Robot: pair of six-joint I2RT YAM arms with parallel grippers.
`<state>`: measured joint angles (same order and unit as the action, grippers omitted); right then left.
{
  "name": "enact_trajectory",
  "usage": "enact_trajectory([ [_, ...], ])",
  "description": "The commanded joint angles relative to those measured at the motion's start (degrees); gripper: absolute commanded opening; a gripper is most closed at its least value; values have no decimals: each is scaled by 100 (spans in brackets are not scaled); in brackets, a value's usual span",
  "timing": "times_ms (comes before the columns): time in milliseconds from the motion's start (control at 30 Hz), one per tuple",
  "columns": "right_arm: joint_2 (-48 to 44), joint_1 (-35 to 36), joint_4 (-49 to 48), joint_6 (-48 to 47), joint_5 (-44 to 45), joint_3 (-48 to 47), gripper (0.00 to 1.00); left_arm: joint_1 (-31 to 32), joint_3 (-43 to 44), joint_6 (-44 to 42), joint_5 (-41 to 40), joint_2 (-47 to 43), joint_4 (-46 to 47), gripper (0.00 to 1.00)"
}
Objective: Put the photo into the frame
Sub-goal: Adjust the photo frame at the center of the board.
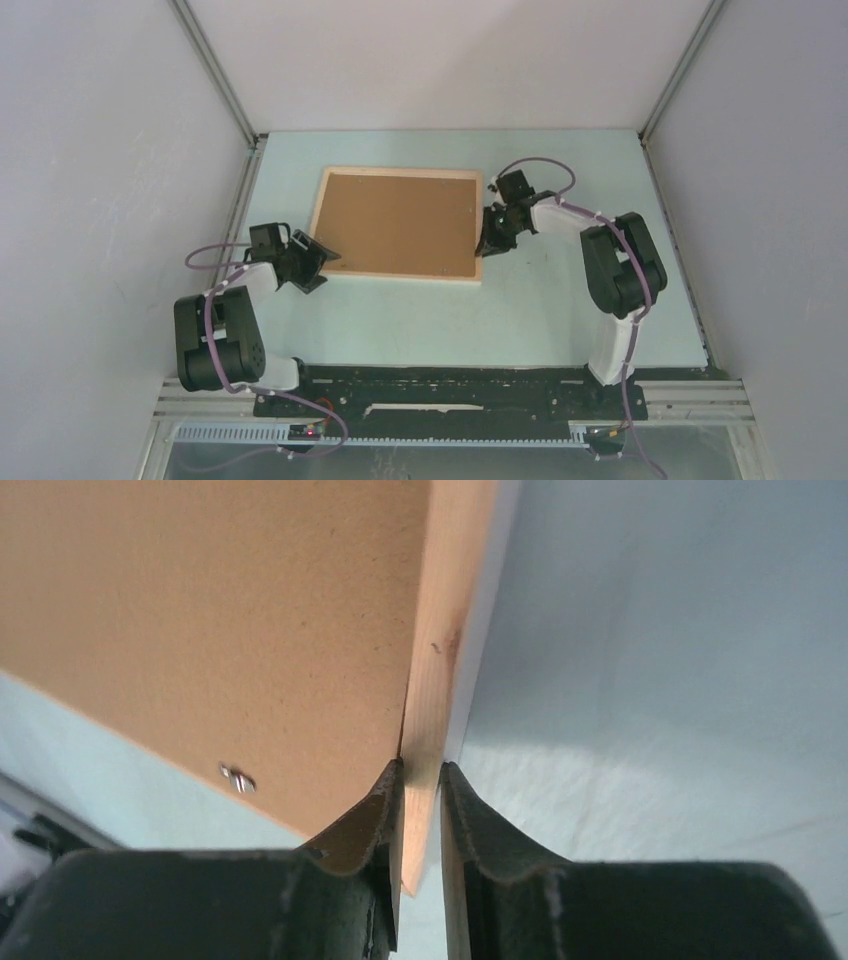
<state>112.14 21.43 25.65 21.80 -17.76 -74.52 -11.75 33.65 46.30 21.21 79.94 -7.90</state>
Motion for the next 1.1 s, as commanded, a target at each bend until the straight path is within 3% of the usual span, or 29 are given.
enact_trajectory([
  [0,-831,783,475,138,-724,902,20,58,267,-43,94,240,276,72],
  [167,-1738,2152,-49,1013,-1114,1855,23,53,695,-443,-68,384,-221,72],
  [233,-1945,2886,-460,1426,-1205,2087,30,55,869,-690,-199,348,-435,73],
  [333,-2075,3182,-586,1526,-1530,1910,43,56,1174,-917,-206,502,-696,74],
  [400,-2414,2905,-141,1254,-1309,1654,52,34,1251,-876,-185,589,-763,75],
  [500,-2982,1874,-57,921,-1075,1489,74,29,993,-703,-208,306,-604,75],
  [667,-2588,143,-519,454,-483,883,84,54,-27,-310,-170,-686,93,91],
  [733,-2092,-247,-949,278,-300,600,86,101,-333,-208,-99,-1034,292,98],
  [800,-1312,-601,-1196,125,-306,38,88,221,-513,-95,-66,-1251,384,100],
  [1067,1985,-1282,-154,96,-1081,-3738,85,705,-993,553,5,-1371,1084,100],
])
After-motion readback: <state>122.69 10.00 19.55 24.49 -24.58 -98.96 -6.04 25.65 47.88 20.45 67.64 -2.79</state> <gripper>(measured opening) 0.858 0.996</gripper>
